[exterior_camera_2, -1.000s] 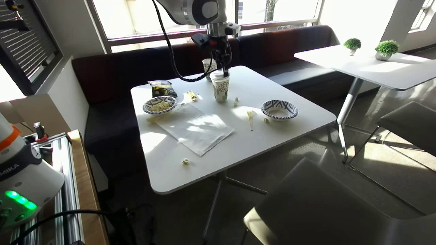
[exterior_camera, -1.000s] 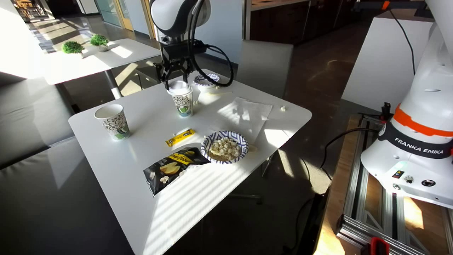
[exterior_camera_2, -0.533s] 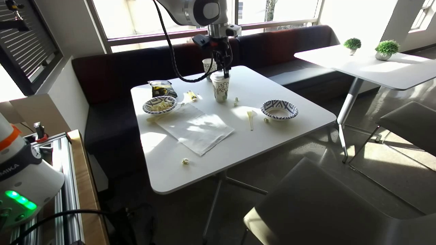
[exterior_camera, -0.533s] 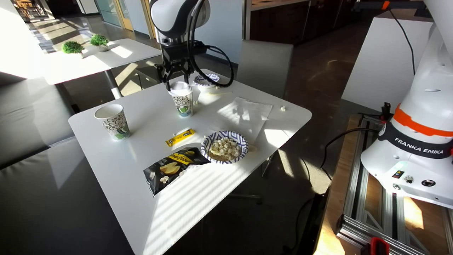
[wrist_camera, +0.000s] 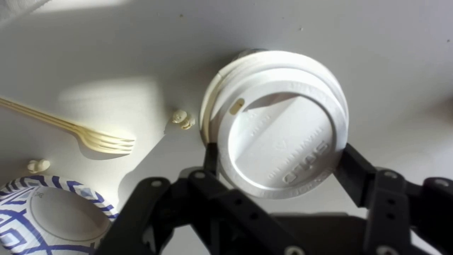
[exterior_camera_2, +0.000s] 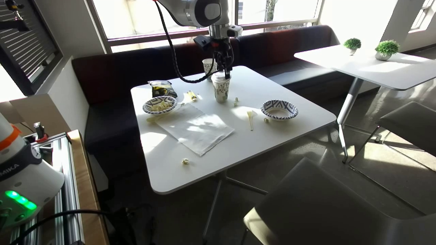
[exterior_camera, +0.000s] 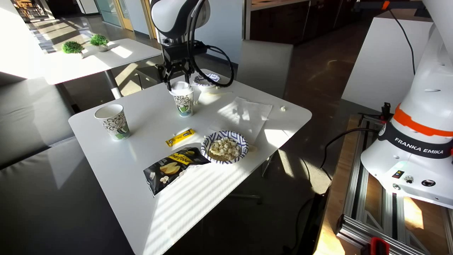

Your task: Put the white lid on top of the coffee cup on the right.

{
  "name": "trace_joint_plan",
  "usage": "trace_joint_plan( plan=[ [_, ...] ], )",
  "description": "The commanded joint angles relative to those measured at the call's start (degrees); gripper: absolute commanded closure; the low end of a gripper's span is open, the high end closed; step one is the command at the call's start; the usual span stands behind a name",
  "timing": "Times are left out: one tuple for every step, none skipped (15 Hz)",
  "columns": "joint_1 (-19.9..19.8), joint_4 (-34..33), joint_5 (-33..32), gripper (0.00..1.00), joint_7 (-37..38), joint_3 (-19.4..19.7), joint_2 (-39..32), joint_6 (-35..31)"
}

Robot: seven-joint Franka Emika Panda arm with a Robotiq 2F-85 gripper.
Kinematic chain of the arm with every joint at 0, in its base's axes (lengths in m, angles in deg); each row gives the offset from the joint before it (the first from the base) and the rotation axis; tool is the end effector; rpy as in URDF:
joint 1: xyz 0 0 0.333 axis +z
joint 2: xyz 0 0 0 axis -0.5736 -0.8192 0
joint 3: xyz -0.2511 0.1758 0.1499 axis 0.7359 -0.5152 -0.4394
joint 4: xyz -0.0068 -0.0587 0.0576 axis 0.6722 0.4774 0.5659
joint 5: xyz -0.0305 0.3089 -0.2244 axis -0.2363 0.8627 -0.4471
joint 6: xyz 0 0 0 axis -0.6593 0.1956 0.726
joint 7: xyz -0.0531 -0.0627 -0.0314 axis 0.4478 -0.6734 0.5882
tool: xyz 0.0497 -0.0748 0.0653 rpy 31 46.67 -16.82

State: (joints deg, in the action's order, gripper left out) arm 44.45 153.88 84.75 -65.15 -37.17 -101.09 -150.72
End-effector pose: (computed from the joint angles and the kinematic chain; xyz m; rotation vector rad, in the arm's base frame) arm 0.7162 0.0987 0.3020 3.0976 -0.4212 0.1893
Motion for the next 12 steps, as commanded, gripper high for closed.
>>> trace_joint_plan(
  plan=[
    [-0.3, -1.8, 1.0, 0.44, -0.9, -0.2, -1.3, 2.0],
    [-0.5, -1.9, 1.3, 0.44, -1.3, -0.5, -1.4, 2.1],
    [-0.4, -2.0, 1.2, 0.44, -1.1, -0.4, -1.5, 2.1],
    [-0.4, -2.0, 1.2, 0.44, -1.1, -0.4, -1.5, 2.2],
    [-0.3, -2.1, 1.1, 0.44, -1.0, -0.3, -1.6, 2.4],
    [-0.2, -2.2, 0.9, 0.44, -0.7, -0.1, -1.6, 2.8],
    [-0.1, -2.4, 0.8, 0.44, -0.6, 0.0, -1.7, 3.3],
    [0.0, -2.5, 0.6, 0.44, -0.4, 0.1, -1.8, 3.8],
    [0.0, -2.7, 0.5, 0.44, -0.4, 0.1, -1.8, 4.5],
    [-0.1, -3.0, 0.6, 0.44, -0.6, 0.0, -1.9, 5.1],
    [0.0, -3.3, 0.6, 0.25, -0.5, 0.0, -1.9, 5.7],
    [0.0, -3.7, 0.5, 0.16, -0.5, 0.0, -2.0, 6.2]
  ],
)
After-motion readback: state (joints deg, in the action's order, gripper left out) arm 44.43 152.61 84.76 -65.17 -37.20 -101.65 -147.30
